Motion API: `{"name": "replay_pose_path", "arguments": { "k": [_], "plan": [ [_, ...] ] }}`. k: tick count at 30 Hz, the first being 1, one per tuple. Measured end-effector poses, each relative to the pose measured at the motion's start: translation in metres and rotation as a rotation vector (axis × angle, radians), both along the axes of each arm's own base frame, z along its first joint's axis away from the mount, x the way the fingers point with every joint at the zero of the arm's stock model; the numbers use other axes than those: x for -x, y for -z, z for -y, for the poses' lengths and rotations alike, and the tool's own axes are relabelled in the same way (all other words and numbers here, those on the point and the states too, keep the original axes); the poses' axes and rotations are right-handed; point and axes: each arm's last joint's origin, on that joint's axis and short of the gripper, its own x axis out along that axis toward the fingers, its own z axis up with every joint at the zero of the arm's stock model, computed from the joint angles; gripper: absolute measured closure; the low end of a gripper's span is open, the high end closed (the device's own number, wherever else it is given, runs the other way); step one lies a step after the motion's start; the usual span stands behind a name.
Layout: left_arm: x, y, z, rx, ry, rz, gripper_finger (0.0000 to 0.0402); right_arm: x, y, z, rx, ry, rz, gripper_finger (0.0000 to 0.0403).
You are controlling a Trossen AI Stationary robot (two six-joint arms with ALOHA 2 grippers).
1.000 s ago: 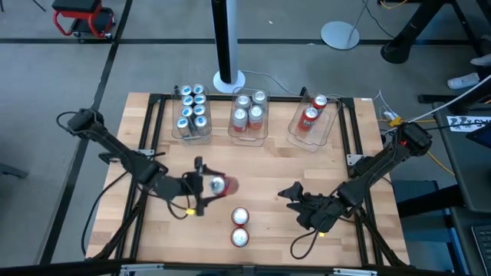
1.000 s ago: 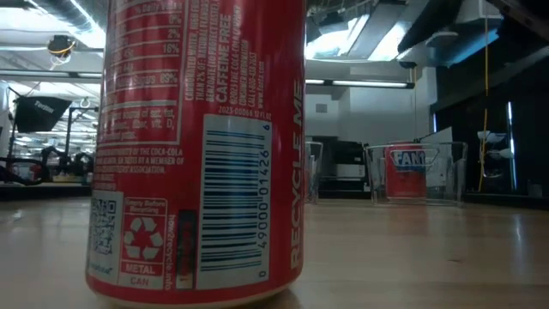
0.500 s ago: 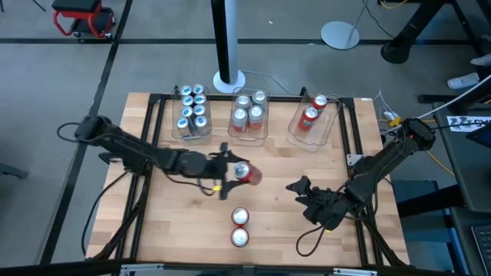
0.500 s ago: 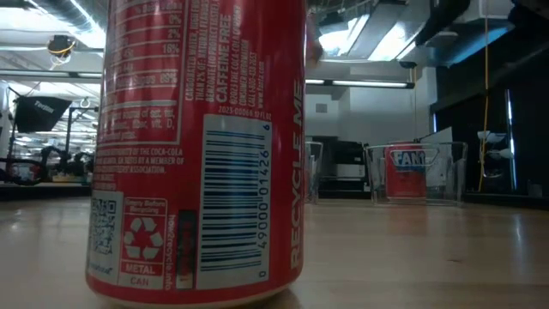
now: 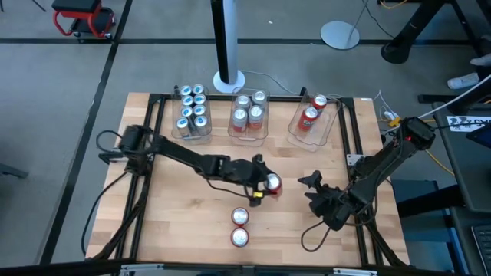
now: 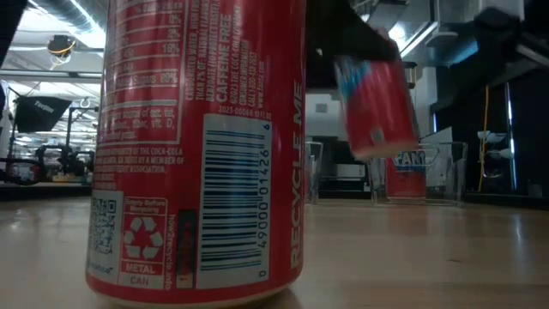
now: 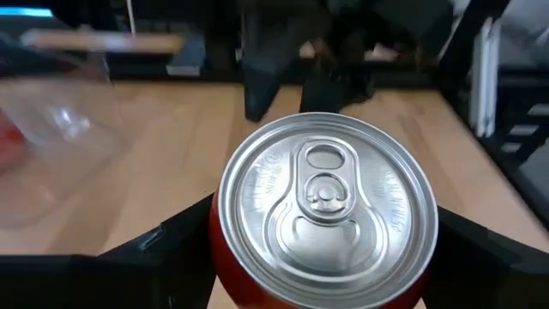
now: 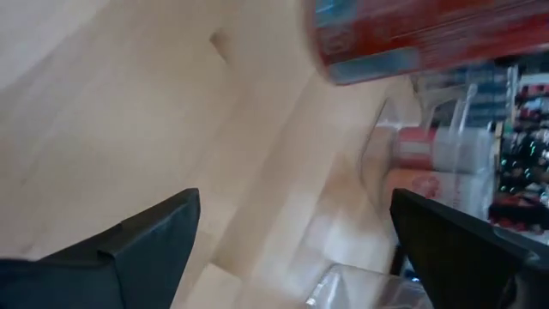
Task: Sort soda cans
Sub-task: Put the red soda can into the right transparent bin
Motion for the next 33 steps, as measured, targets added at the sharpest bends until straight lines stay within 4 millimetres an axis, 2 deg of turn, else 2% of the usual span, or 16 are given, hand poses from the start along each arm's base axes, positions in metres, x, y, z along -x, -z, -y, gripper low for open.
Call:
{"name": "replay_pose_path", "arguments": {
  "k": [5,10,16,24,28,30,33],
  "plan": [
    [-0.017,0.029,0.003,0.007,-0.005,-0.043,0.0107,0.002,0.012,0.003,-0.034,0.021,0.021,0.0022],
    [-0.026,0.047,0.001,0.025,-0.003,-0.083,0.0103,0.001,0.011,0.002,-0.048,0.021,0.039,0.0022],
    [-0.027,0.046,0.0,0.023,-0.001,-0.076,0.0068,0.0,0.011,0.001,-0.051,0.025,0.058,0.0022],
    [-0.027,0.044,0.001,0.017,0.004,-0.068,0.0059,-0.001,0.011,0.0,-0.077,0.02,0.054,0.0022],
    [-0.022,0.03,0.003,-0.005,0.012,-0.07,0.0058,-0.004,0.002,-0.004,-0.068,-0.018,0.038,0.0022],
    [-0.015,0.012,0.004,-0.014,0.009,-0.06,0.0058,-0.008,-0.012,-0.009,-0.051,-0.052,0.04,0.0022],
    [0.0,-0.015,0.008,-0.052,-0.009,-0.077,0.0057,-0.018,-0.044,-0.014,-0.032,-0.085,0.059,0.0022]
  ]
}}
